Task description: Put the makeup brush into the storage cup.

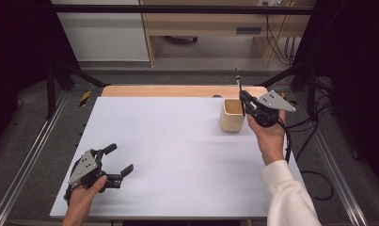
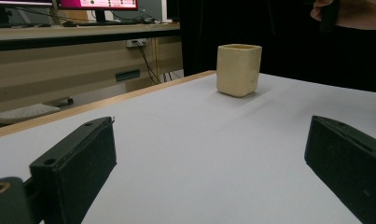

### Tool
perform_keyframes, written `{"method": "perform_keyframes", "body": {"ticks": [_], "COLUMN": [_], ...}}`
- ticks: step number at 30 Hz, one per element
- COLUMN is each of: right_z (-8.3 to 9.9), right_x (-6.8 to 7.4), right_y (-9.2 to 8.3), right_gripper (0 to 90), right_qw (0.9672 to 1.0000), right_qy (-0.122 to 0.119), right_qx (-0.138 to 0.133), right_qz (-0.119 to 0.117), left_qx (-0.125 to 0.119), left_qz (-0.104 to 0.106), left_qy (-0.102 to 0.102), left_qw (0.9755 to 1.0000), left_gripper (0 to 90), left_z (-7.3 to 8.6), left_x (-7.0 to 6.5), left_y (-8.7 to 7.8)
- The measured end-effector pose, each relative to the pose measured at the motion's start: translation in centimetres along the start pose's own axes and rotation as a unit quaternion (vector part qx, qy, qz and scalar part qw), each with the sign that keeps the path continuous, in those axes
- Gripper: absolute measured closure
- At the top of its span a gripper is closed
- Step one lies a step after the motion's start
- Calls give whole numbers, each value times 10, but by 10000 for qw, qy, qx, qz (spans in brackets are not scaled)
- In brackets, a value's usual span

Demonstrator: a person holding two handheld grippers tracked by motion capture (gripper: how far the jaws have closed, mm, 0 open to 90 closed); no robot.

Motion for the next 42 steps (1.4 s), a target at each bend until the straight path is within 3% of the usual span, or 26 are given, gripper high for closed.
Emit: {"method": "perform_keyframes", "body": {"ticks": [12, 31, 42], "right_z": [7, 12, 22], "right_x": [-6, -10, -18], "right_y": [9, 18, 32], "right_gripper": [837, 837, 837], "right_qw": [9999, 9999, 9998], "right_qy": [33, 54, 116], "right_qx": [-46, -92, -44], "right_qz": [119, 123, 178], "left_qx": [13, 36, 41], "left_qz": [-10, -7, -17], "left_qy": [9, 24, 25], "left_qw": [10000, 10000, 10000], "left_gripper": [16, 17, 17], "left_z": [0, 1, 1], "left_x": [1, 0, 1], "left_y": [0, 0, 0]}}
Point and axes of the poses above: each handheld gripper's, and its own axes: y roughly forward along the jaws, z roughly out of its underside, x roughly to its left, the point moved 3 cm from there along y, roughly forward along the jaws, and after that the axes turned 14 degrees about -z, right-handed, at the moved point
